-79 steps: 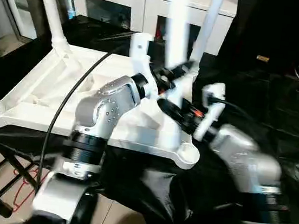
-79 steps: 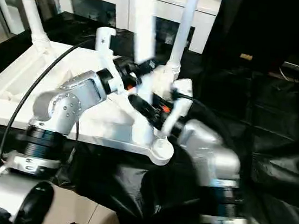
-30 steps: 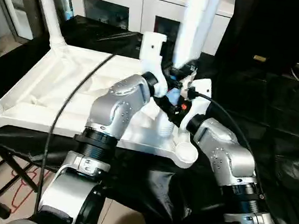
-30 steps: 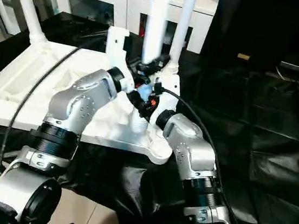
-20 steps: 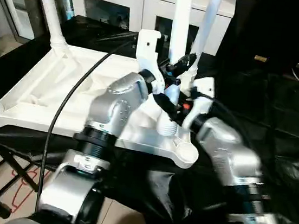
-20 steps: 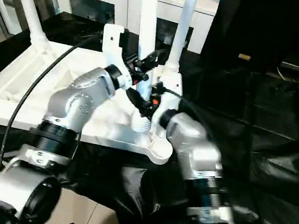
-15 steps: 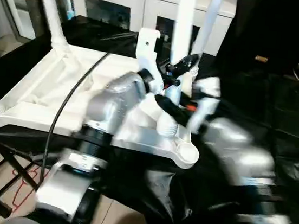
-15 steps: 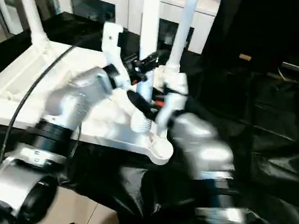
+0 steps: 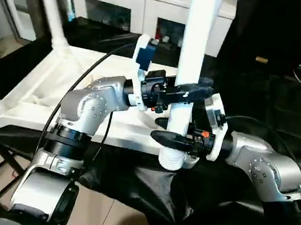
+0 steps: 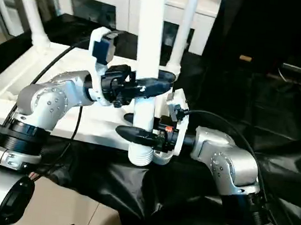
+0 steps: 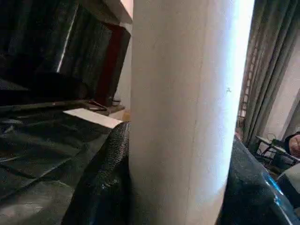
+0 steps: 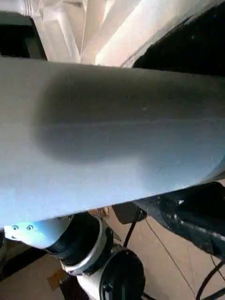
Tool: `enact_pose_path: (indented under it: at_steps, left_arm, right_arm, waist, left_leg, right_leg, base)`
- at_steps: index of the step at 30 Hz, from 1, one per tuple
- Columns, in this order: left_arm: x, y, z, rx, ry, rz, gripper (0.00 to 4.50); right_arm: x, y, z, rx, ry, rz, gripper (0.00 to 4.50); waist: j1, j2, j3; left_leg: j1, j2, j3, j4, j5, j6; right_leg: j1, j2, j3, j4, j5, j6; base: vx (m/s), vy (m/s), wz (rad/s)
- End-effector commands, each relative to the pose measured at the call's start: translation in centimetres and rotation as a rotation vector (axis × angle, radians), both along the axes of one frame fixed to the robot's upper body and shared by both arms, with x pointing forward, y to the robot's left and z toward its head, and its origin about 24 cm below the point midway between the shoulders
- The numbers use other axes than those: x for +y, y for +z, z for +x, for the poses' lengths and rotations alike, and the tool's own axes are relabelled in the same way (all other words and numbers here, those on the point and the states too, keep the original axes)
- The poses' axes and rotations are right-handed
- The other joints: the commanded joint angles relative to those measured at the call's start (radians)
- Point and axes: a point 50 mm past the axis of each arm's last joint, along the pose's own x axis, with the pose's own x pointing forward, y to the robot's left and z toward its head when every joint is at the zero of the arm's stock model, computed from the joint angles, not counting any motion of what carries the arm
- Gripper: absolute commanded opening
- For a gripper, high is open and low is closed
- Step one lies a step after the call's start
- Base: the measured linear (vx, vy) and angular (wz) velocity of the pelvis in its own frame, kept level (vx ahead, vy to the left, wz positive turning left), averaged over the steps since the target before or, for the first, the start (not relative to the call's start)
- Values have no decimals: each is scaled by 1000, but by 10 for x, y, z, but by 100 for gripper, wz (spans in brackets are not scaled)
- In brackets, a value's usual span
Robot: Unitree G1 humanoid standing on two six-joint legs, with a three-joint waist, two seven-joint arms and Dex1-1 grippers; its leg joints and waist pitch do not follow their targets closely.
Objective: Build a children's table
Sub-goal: Pick table leg
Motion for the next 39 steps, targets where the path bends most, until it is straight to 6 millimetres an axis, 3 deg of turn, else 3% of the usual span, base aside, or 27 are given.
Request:
enact_pose_path:
  at_steps: [1, 8, 11, 16, 21, 25, 30, 37, 39]
  left_arm:
    - [-4, 12, -8, -36, -98, -40, 185]
    - [-5, 12, -7, -31, -78, -53, 185]
    - [-7, 10, 1, -31, 45, -39, 255]
    - [-14, 6, 15, -43, 314, 18, 288]
    - [-20, 5, 21, -18, 450, 55, 288]
    - [-24, 6, 25, 12, 540, 41, 252]
    - [-27, 5, 25, 34, 569, 31, 212]
    - [-26, 3, 28, 90, 609, 40, 186]
    - [-24, 3, 31, 120, 632, 35, 185]
  right_arm:
    - [-12, -2, 2, 16, -56, -30, 208]
    - [-10, -4, 6, 3, -115, -36, 199]
    - [-8, -4, 14, -21, -213, -23, 198]
    - [-1, -1, 21, -39, -307, -1, 196]
    - [4, 1, 25, -53, -352, 8, 190]
    - [5, 1, 28, -65, -384, 1, 190]
    - [4, 3, 33, -77, -438, -6, 190]
    - [0, 3, 37, -75, -463, -31, 190]
    - [-4, 3, 37, -48, -451, -29, 259]
  waist:
    - [1, -3, -73]
    - [1, -5, -77]
    - [-2, -7, -76]
    - [1, -6, -76]
    - [-1, -12, -79]
    - [-2, -13, -78]
    - [-2, -15, -76]
    - [-3, -15, -77]
    - [-1, -15, -77]
  left_leg:
    - [19, 32, -7, -67, -191, 14]
    - [13, 28, -6, -63, -152, 26]
    - [12, 30, -8, -64, -158, 18]
    - [17, 32, -7, -66, -173, 10]
    - [10, 29, -7, -64, -137, 21]
    - [9, 29, -6, -63, -134, 27]
    - [11, 28, -5, -63, -142, 27]
    - [10, 29, -5, -63, -129, 35]
    - [10, 28, -5, -62, -131, 37]
  right_leg:
    - [57, -74, 46, -81, -285, -176]
    - [60, -73, 44, -76, -231, -184]
    - [58, -76, 43, -77, -248, -182]
    - [56, -74, 45, -81, -261, -167]
    - [61, -75, 45, -76, -210, -166]
    - [60, -74, 45, -78, -220, -160]
    - [58, -74, 45, -81, -253, -151]
    - [59, -73, 45, -76, -211, -162]
    - [60, -73, 45, -77, -215, -165]
  base:
    - [0, 0, 0]
    - [0, 0, 0]
    - [0, 0, 0]
    - [0, 0, 0]
    - [0, 0, 0]
    - [0, 0, 0]
    - [0, 0, 0]
    - [0, 0, 0]
    - [0, 0, 0]
